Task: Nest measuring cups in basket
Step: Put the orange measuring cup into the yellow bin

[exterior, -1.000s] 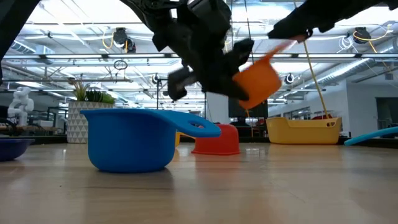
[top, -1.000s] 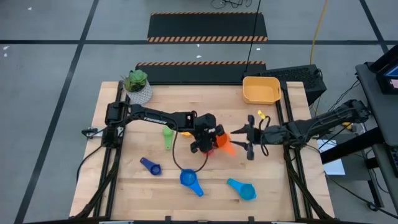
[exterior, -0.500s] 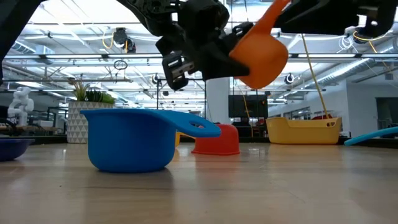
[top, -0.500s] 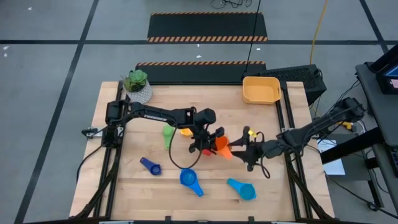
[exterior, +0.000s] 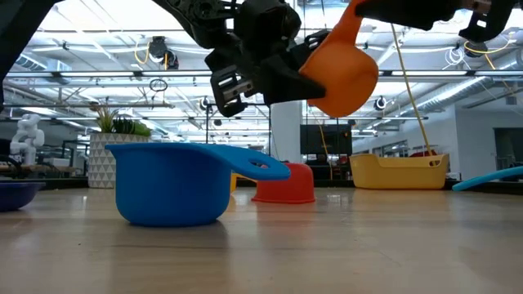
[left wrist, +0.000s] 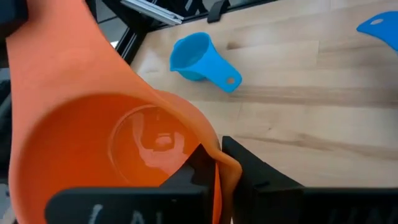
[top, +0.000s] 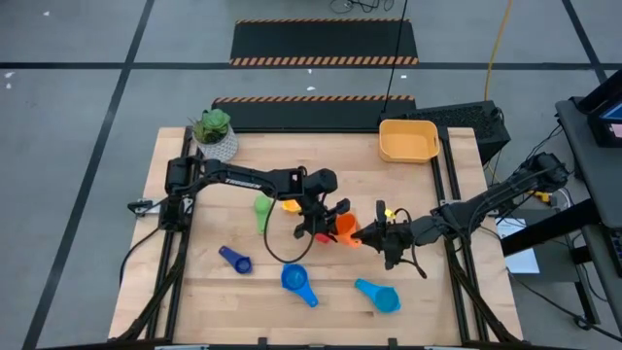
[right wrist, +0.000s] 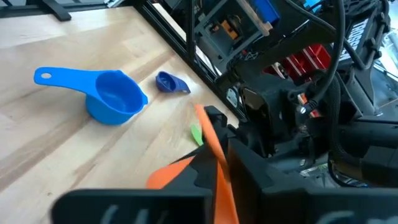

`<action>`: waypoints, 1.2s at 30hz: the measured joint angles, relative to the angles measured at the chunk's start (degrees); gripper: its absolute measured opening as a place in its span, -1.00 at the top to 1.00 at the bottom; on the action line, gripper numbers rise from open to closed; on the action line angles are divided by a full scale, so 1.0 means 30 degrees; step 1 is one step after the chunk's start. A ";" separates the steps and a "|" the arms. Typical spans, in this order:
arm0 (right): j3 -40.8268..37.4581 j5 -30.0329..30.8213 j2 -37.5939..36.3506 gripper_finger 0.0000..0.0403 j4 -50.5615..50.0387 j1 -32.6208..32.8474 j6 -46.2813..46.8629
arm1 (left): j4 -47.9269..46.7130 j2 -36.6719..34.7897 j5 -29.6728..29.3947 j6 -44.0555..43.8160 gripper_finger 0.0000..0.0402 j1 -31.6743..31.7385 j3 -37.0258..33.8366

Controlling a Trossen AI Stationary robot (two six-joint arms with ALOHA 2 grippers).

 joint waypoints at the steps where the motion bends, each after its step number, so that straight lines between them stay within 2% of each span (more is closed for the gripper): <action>1: 0.0000 0.0000 0.0000 0.96 -0.0007 0.0000 -0.0066 | 0.0084 0.0014 0.0071 -0.0346 0.92 -0.0014 -0.0001; 5: 0.0000 0.0039 -0.0036 0.96 -0.0026 0.0015 0.0266 | 0.0794 0.0027 -0.0169 -0.2294 0.90 -0.0047 -0.0049; 8: 0.0000 0.0572 -0.0024 0.99 -0.0037 -0.0015 0.0730 | 0.1227 0.0027 -0.1262 -0.4095 0.74 -0.0045 -0.0051; 13: 0.0000 0.2974 -0.0016 1.00 -0.0460 0.0000 0.1176 | 0.2214 0.0035 -0.5205 -0.8071 0.41 0.0024 -0.0035; 22: -0.0029 0.7222 0.0022 1.00 -0.1707 0.0015 0.2225 | 0.2086 -0.0244 -1.1018 -1.0540 -0.05 0.0436 0.0022; 29: -0.0029 1.0959 0.0022 1.00 -0.2626 -0.0559 0.3624 | 0.0026 -0.1808 -1.5494 -1.2668 -0.14 0.1164 0.0054; 33: -0.0029 1.3339 0.0022 1.00 -0.3017 -0.1709 0.4058 | -0.1578 -0.2893 -1.6650 -1.4070 -0.14 0.1798 0.0044; 36: 0.0232 1.4615 0.0015 1.00 -0.2996 -0.3340 0.3554 | -0.2396 -0.3658 -1.6857 -1.5131 -0.14 0.2228 0.0036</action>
